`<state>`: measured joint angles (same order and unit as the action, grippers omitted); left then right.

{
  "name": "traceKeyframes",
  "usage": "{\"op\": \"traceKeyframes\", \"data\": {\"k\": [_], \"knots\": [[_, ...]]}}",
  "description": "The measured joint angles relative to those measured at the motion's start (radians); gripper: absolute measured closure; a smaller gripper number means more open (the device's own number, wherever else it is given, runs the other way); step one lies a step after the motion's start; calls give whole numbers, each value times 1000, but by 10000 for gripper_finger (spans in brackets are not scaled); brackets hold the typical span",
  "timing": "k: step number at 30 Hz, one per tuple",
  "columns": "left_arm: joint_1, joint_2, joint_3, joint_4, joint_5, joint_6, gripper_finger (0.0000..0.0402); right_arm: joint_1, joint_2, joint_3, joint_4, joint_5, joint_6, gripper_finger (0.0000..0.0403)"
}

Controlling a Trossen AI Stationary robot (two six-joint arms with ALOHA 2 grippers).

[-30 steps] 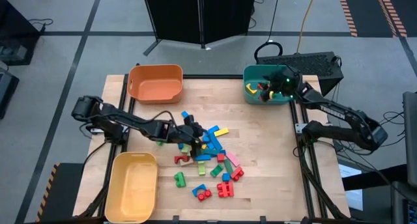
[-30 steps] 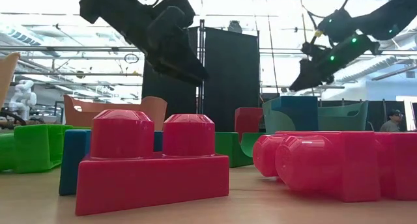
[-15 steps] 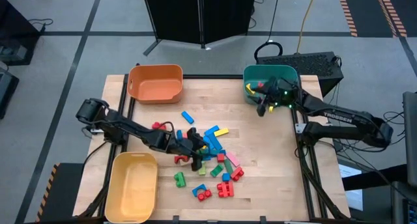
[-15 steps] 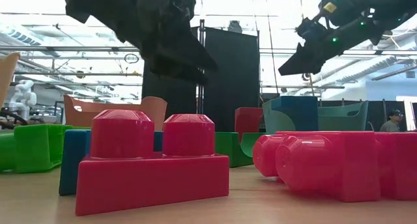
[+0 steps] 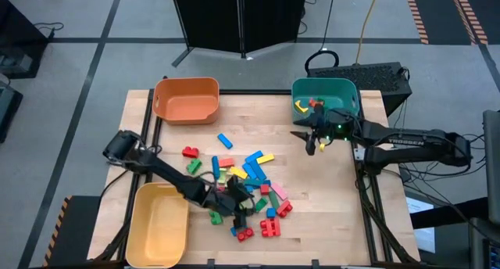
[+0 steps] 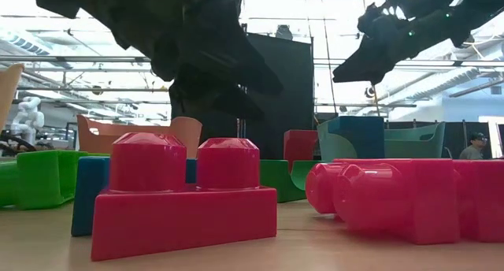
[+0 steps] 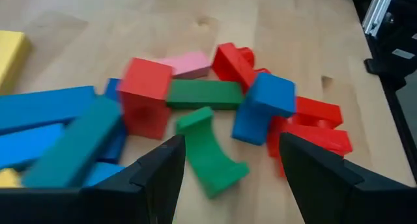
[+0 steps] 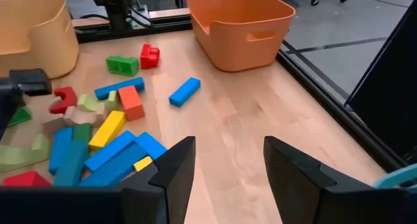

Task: Sort blocks by size
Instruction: Put the green arch block into the blue bin

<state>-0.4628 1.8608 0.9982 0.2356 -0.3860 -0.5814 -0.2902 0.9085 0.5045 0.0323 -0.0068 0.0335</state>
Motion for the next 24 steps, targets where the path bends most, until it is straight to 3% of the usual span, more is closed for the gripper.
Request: {"op": "traceKeyframes", "data": {"k": [12,17,24], "knots": [[-37,141,227,-330,-71,-134,155,179,0,0,-15,93,39,234],[-37,154,252,-359,-83,-177,155,243,1,0,-28,197,62,234],[-37,155,253,-379,-86,-222,155,321,1,0,-34,250,107,234]]}}
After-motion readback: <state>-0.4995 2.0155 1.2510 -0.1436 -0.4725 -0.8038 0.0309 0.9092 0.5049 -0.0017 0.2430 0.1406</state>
